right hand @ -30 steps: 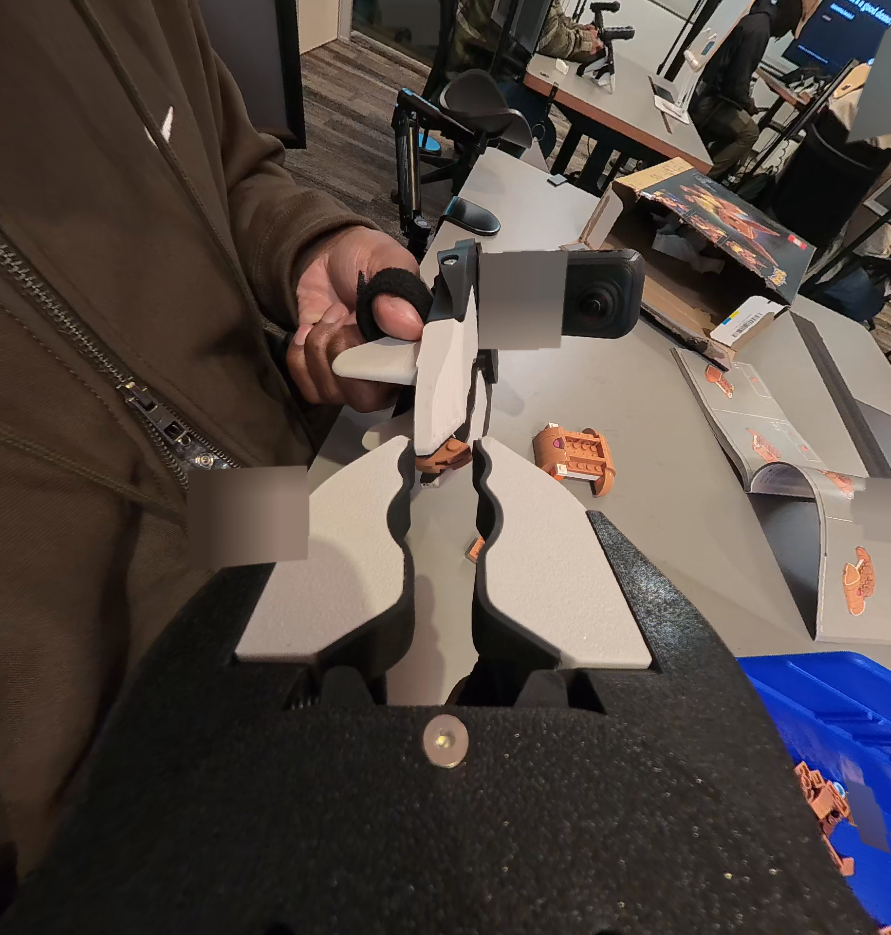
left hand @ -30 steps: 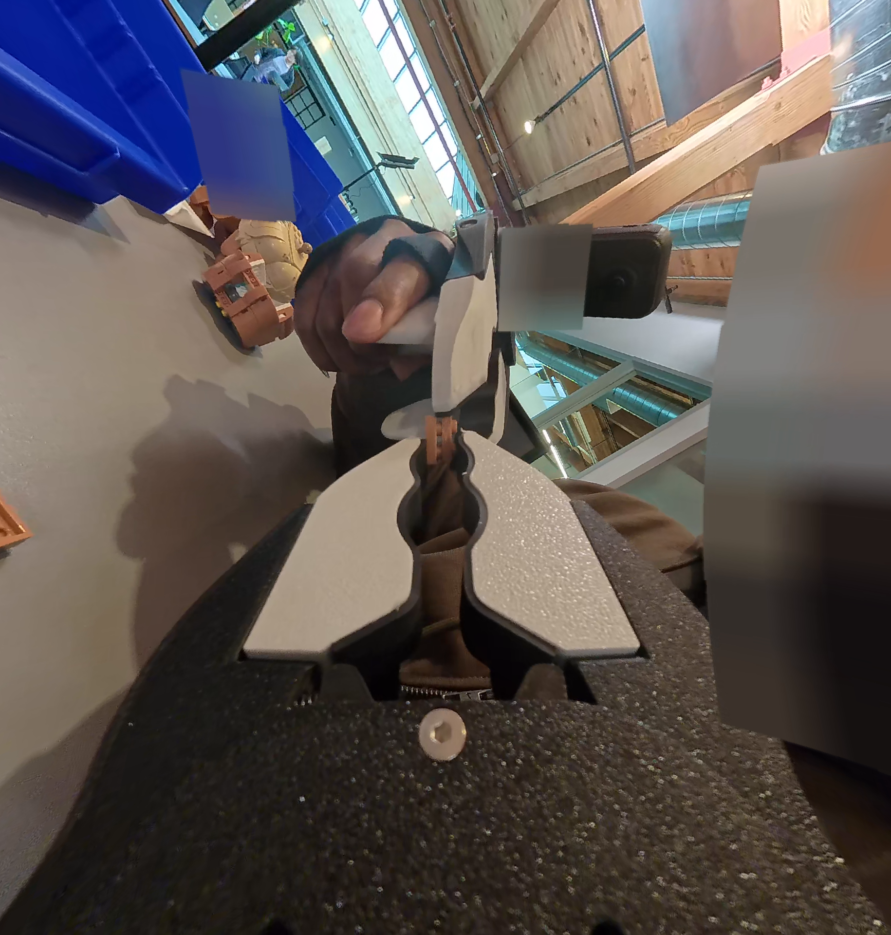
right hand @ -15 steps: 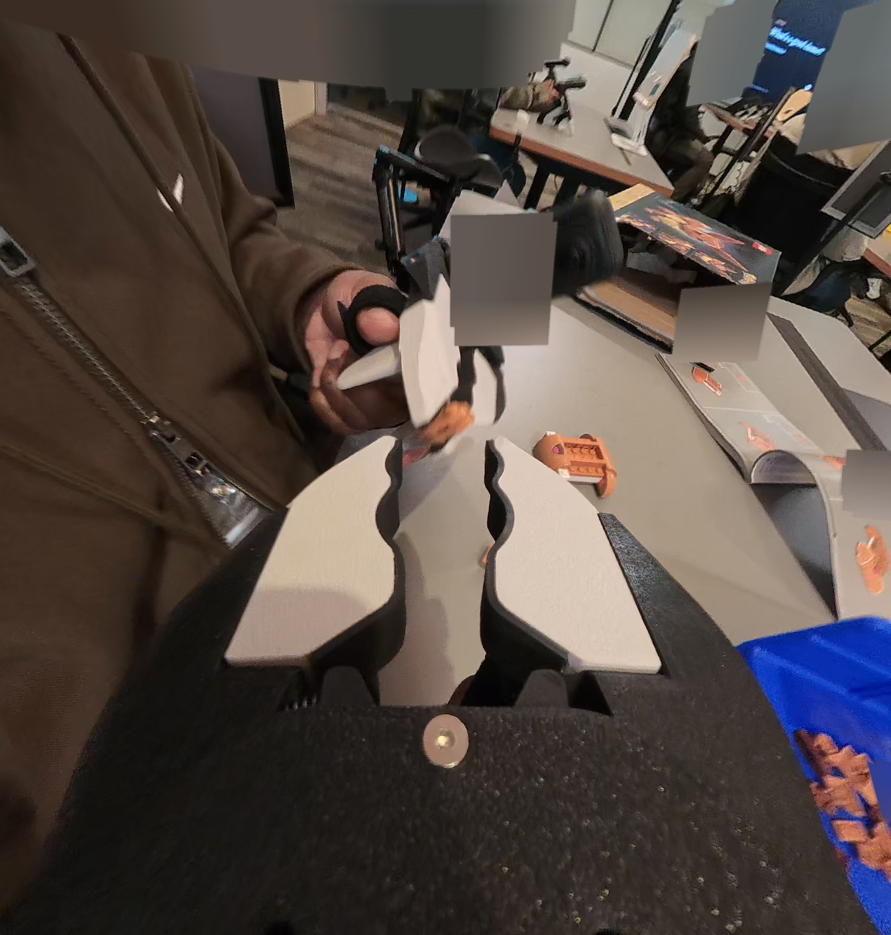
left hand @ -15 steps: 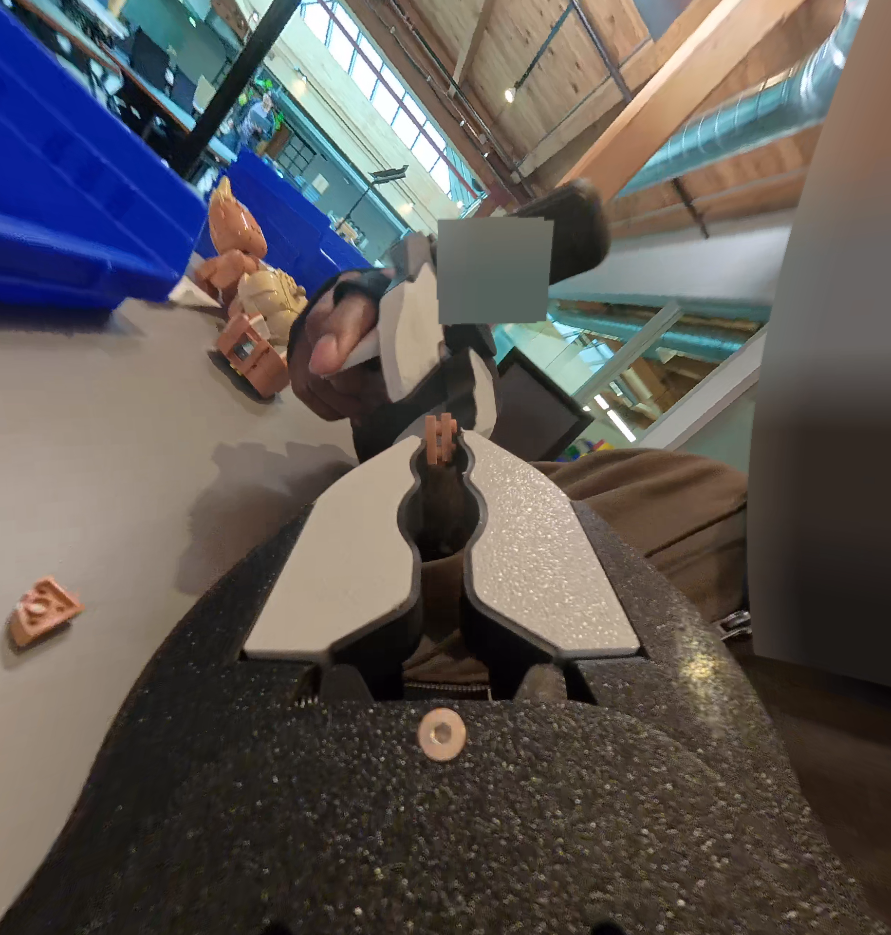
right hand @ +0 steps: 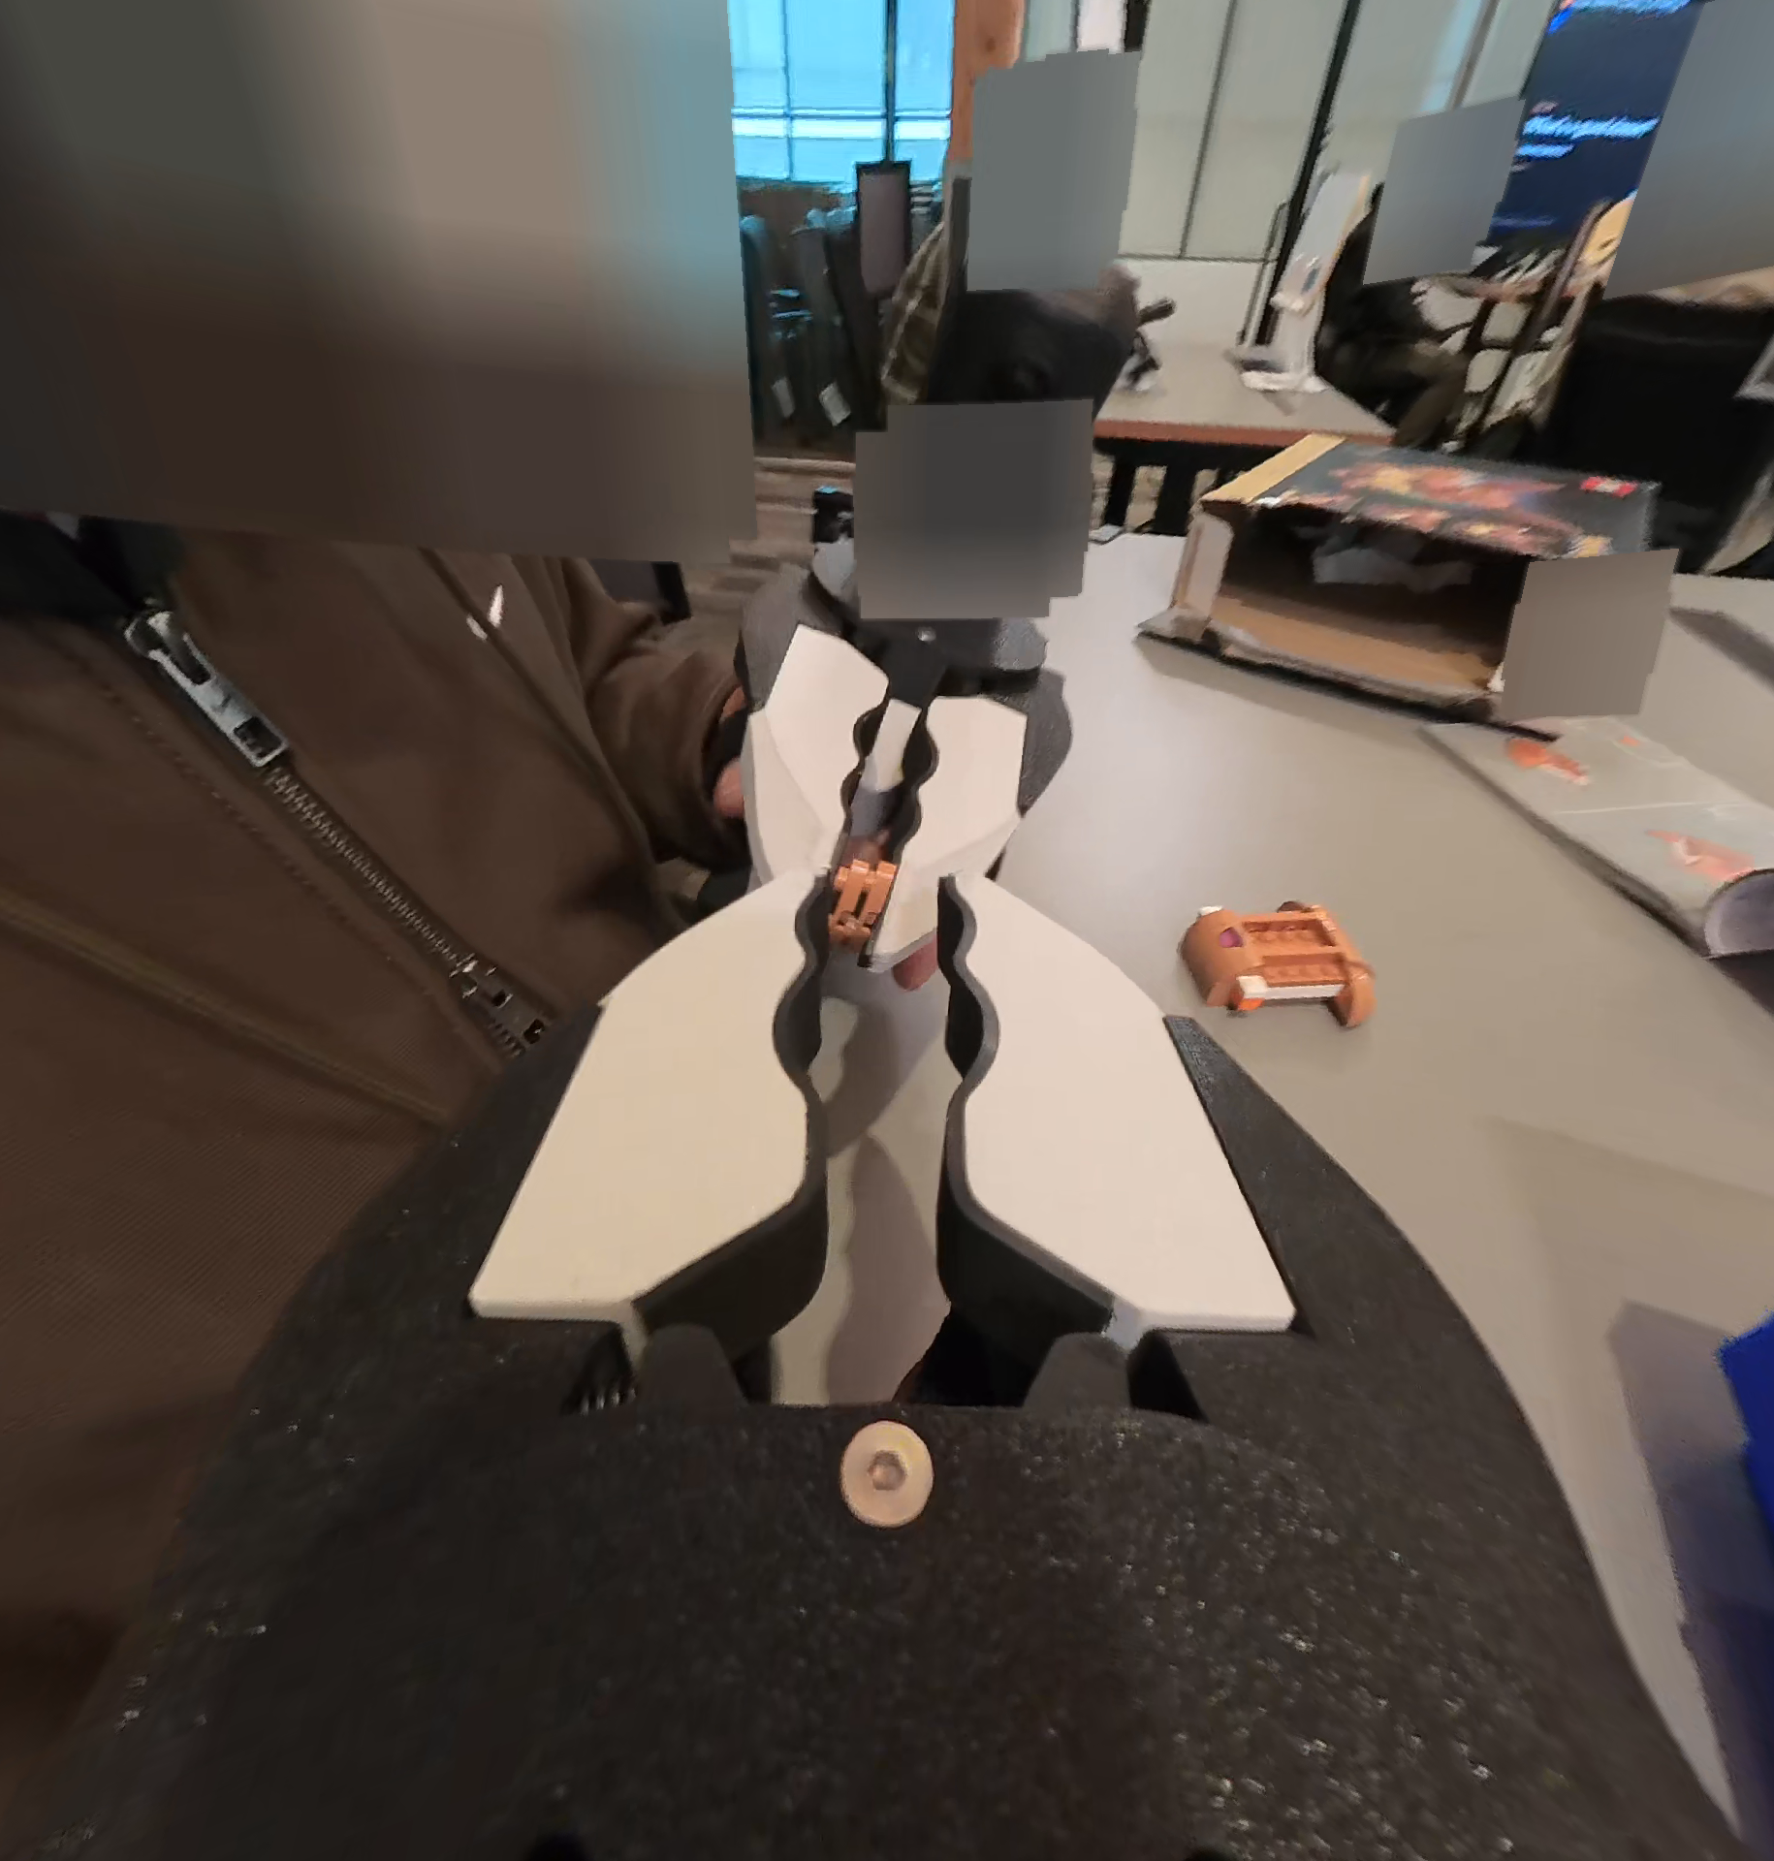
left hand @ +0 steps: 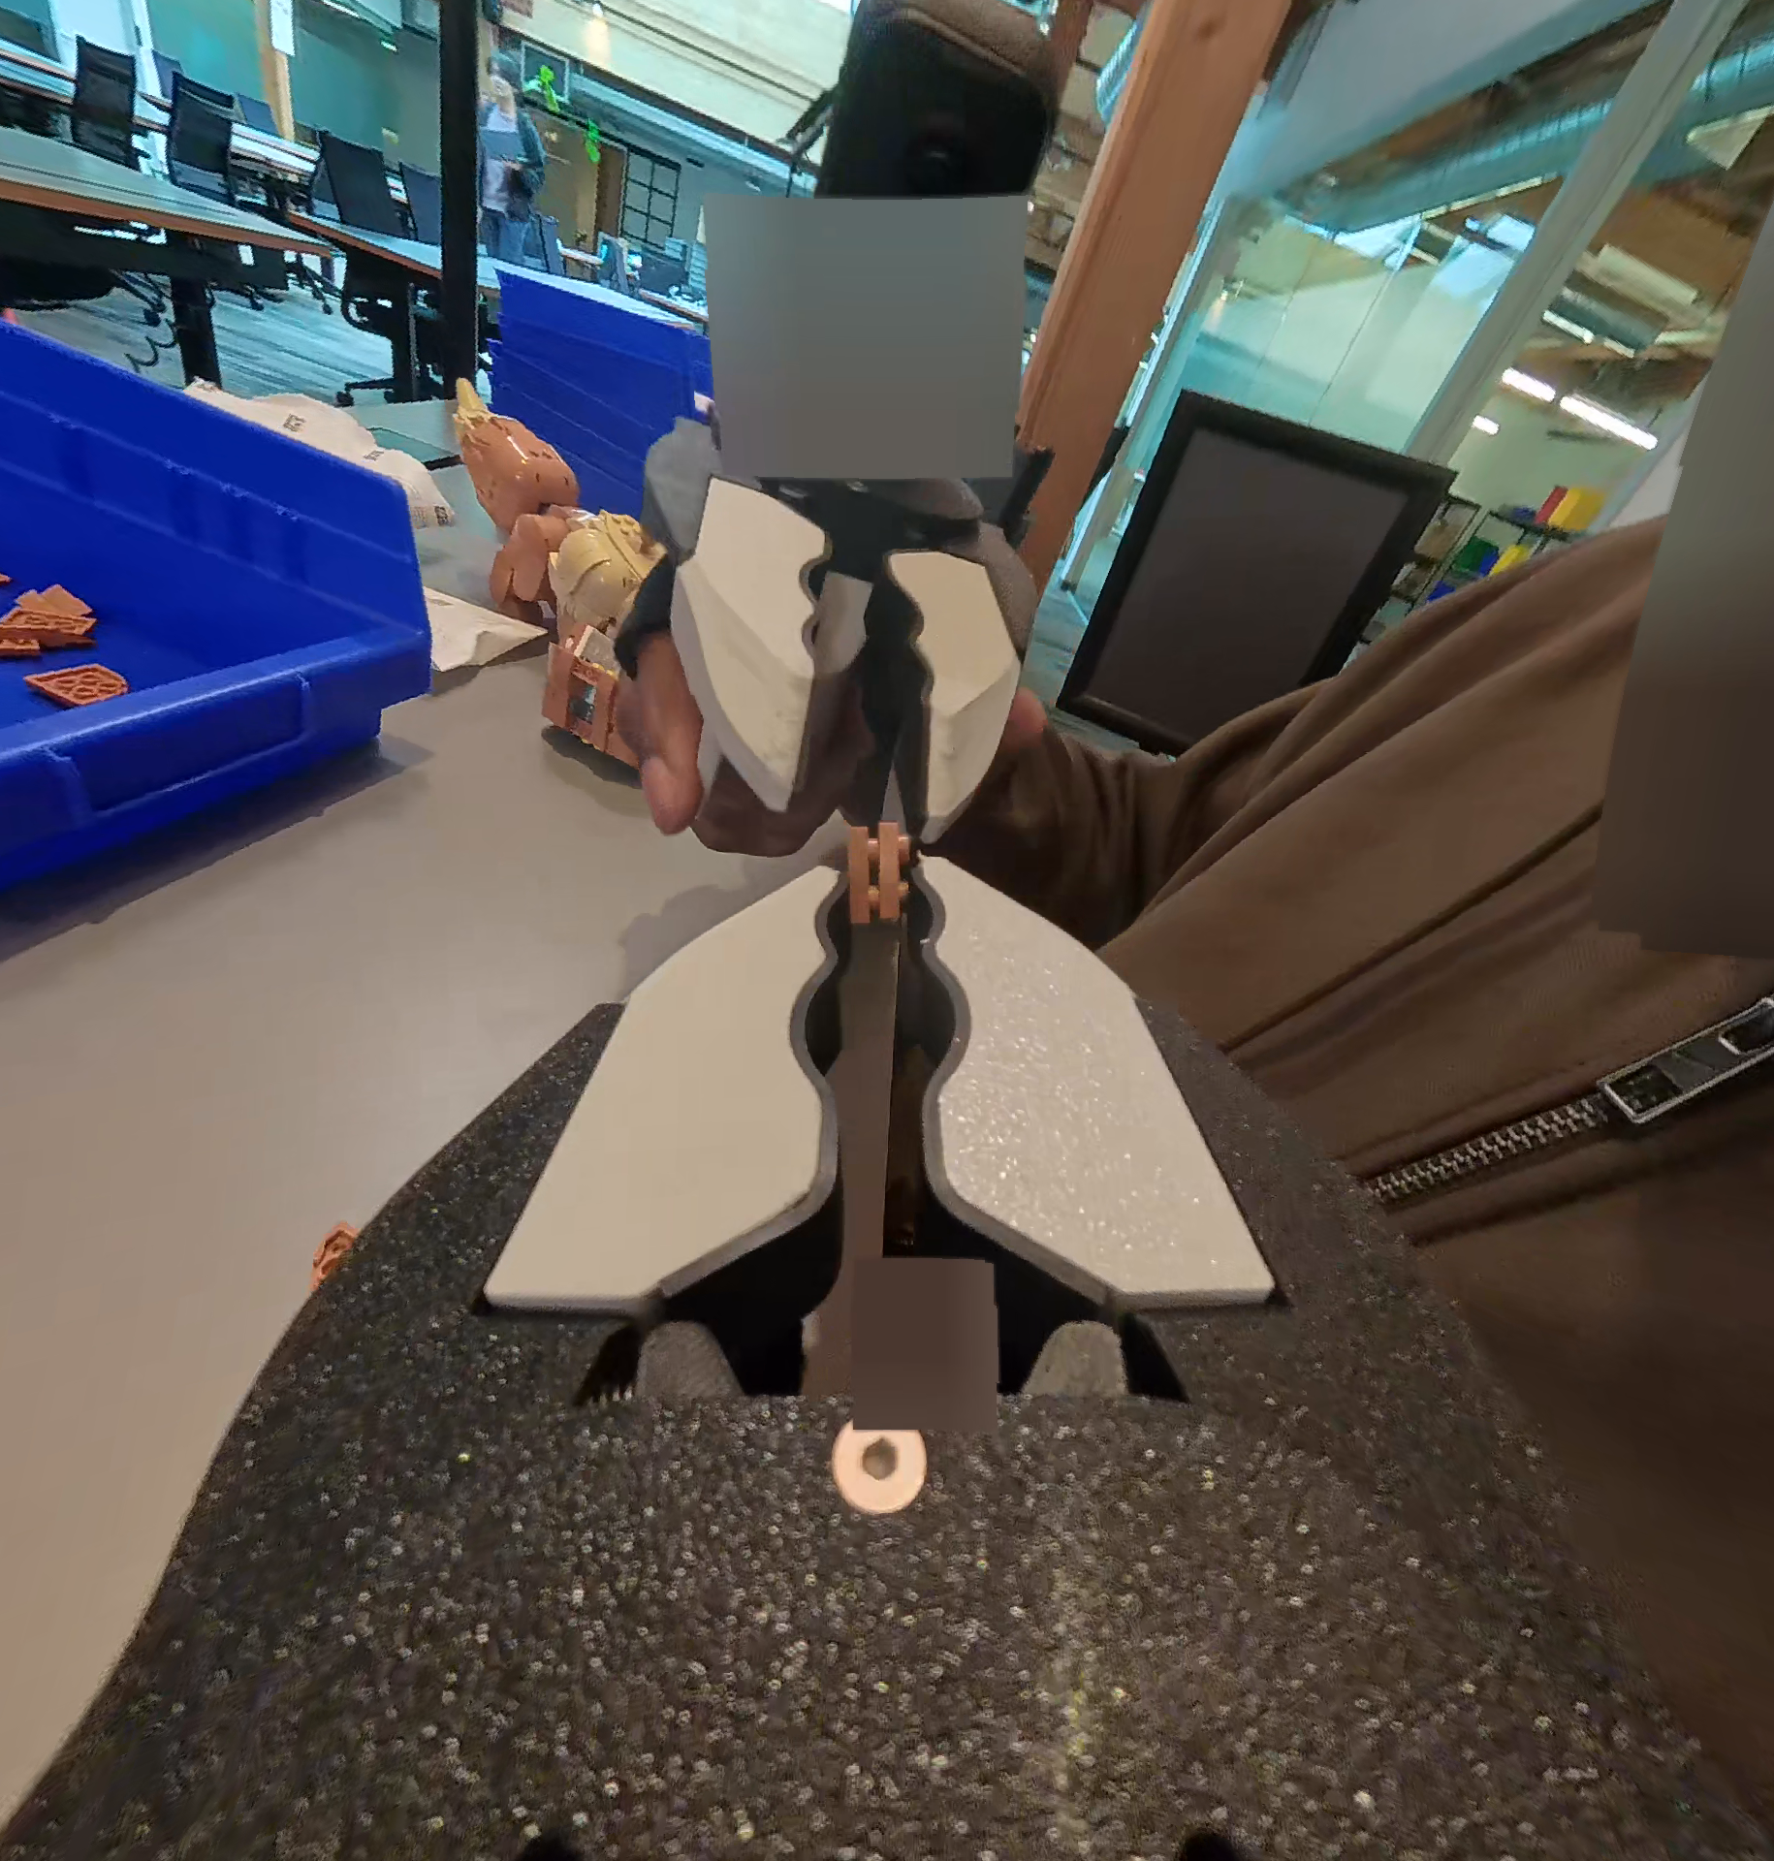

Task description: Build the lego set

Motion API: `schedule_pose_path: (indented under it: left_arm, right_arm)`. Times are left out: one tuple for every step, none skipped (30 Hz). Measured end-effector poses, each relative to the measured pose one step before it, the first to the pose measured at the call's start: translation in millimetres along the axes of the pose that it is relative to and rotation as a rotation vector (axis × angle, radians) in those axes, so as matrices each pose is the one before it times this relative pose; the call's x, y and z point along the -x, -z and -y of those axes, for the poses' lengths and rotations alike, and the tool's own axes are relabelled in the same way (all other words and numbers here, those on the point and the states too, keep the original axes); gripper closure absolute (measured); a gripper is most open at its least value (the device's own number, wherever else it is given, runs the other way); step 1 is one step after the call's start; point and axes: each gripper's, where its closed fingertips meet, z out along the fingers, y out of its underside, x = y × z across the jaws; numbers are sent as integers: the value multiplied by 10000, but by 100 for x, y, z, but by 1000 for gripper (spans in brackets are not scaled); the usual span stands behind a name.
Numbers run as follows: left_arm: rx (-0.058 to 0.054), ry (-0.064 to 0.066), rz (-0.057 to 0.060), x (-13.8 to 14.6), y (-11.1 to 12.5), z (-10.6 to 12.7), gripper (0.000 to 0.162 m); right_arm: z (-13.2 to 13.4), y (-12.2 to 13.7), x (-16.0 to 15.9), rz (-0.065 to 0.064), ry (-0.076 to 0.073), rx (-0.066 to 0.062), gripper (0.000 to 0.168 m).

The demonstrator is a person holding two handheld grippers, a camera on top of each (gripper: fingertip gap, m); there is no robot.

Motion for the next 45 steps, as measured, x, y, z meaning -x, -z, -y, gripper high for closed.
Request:
schedule_pose_path:
  left_arm:
    - [64,-108,-37,-120,-32,-54,152]
    - [44,-63,-74,-152,-16,-33,152]
    - [40,-29,-72,-131,3,-37,152]
    - [41,-14,-51,-71,4,-57,152]
    - [35,-3,-53,-69,3,-44,152]
    - [36,-6,-28,-42,9,-49,152]
    - [52,-11,-20,-37,3,-71,152]
    - [52,-19,-34,-61,8,-65,152]
    - [41,-28,-23,-62,11,-37,152]
    - [48,-40,11,-31,17,-51,152]
    - [42,-36,13,-29,10,-21,152]
    - [42,-16,-1,-37,8,-25,152]
    - [29,-6,4,-23,12,7,152]
    - [19,-3,-20,-61,9,7,152]
    - [17,-8,-10,-54,-9,8,152]
    - [29,-25,-1,-57,-9,-13,152]
    - [37,-20,11,-28,-13,-18,152]
    - [38,-10,9,-32,-14,-38,152]
    - [40,4,11,-12,-17,-22,152]
    - [47,-2,6,-20,-8,-44,152]
    - [47,-21,-3,-50,-13,-30,152]
    - [58,-36,2,-46,-22,-35,152]
    - [51,-39,16,-26,-14,-38,152]
    - [40,-27,15,-18,-9,-20,152]
    - [23,-25,11,-10,-6,-17,152]
    - [4,-20,11,-11,2,5,152]
    - [-7,-7,26,28,1,15,152]
    - [15,29,23,29,0,-23,152]
    - [11,34,24,31,6,-19,151]
    - [28,20,18,29,9,-40,152]
    - [30,-8,27,23,9,-42,152]
    - [28,-23,37,17,1,-35,152]
    - [48,-18,53,24,-2,-61,152]
    - [32,-48,97,72,6,-30,152]
    - [9,-63,130,116,21,14,152]
    - [6,-62,113,85,13,28,152]
    - [25,-52,91,48,6,7,152]
    - [19,-55,100,72,-5,9,152]
    - [52,-48,77,31,-12,-40,152]
    - [90,-60,67,21,-29,-91,152]
    - [74,-82,104,69,-17,-86,152]
    - [58,-89,114,91,-19,-65,152]
    - [49,-70,91,65,-26,-68,152]
    - [14,-73,98,89,-10,-19,152]
    - [19,-57,84,82,-11,-30,152]
  right_arm:
    - [-145,-85,189,128,-19,41,149]
    - [-120,-80,138,110,-14,37,150]
    - [-69,-57,126,103,-15,7,151]
    - [-1,-48,125,116,-32,-27,152]
    - [-4,-45,80,89,-28,-15,152]
    - [-29,-57,31,53,-17,-1,152]
    - [-42,-69,55,64,-19,11,153]
    - [-36,-59,102,89,-19,5,153]
    - [-12,-45,117,84,-11,0,154]
    - [-33,-41,85,55,0,8,155]
    - [-10,-28,55,28,12,4,156]
    - [-1,-33,83,29,15,-3,157]
    - [21,-19,82,21,13,-15,159]
    - [33,-20,52,-1,5,-25,159]
    - [27,-10,41,1,-5,-22,159]
    - [2,-10,51,4,-5,-9,159]
    - [-13,-14,36,-4,1,4,159]
    - [-22,-2,29,-4,1,10,159]
    - [-26,0,24,-2,-7,13,159]
    - [-26,-6,32,8,-11,15,159]
    - [-16,-11,54,25,-12,7,159]
    - [-29,-18,58,30,-17,10,159]
    - [-20,-15,36,20,-25,11,159]
    - [-8,-8,26,7,-24,8,159]
    - [-15,-6,15,1,-20,-4,159]
    - [15,-8,-7,-5,-20,-12,159]
    - [5,9,-21,-18,-13,-14,159]
    - [-22,-1,-39,-22,-6,2,159]
    - [-27,-5,-34,-25,-9,7,159]
    - [-33,-14,-27,-18,-15,22,159]
    - [-48,-20,-22,-19,3,26,159]
    - [-25,-13,-1,-24,15,22,159]
    - [-55,-9,-13,-26,-1,39,159]
    - [-37,1,-52,-54,-16,31,159]
    - [4,12,-95,-84,-8,3,160]
    - [10,13,-79,-72,-10,-11,160]
    - [5,11,-49,-49,-11,3,160]
    - [-4,9,-46,-55,5,10,160]
    - [-36,15,-17,-41,10,37,160]
    - [-85,-10,0,-27,12,66,160]
    - [-94,1,-35,-51,17,64,160]
    - [-74,-3,-43,-61,10,55,160]
    - [-64,4,-48,-52,14,46,160]
    - [-34,7,-59,-61,12,28,160]
    - [-41,11,-56,-55,-1,34,160]
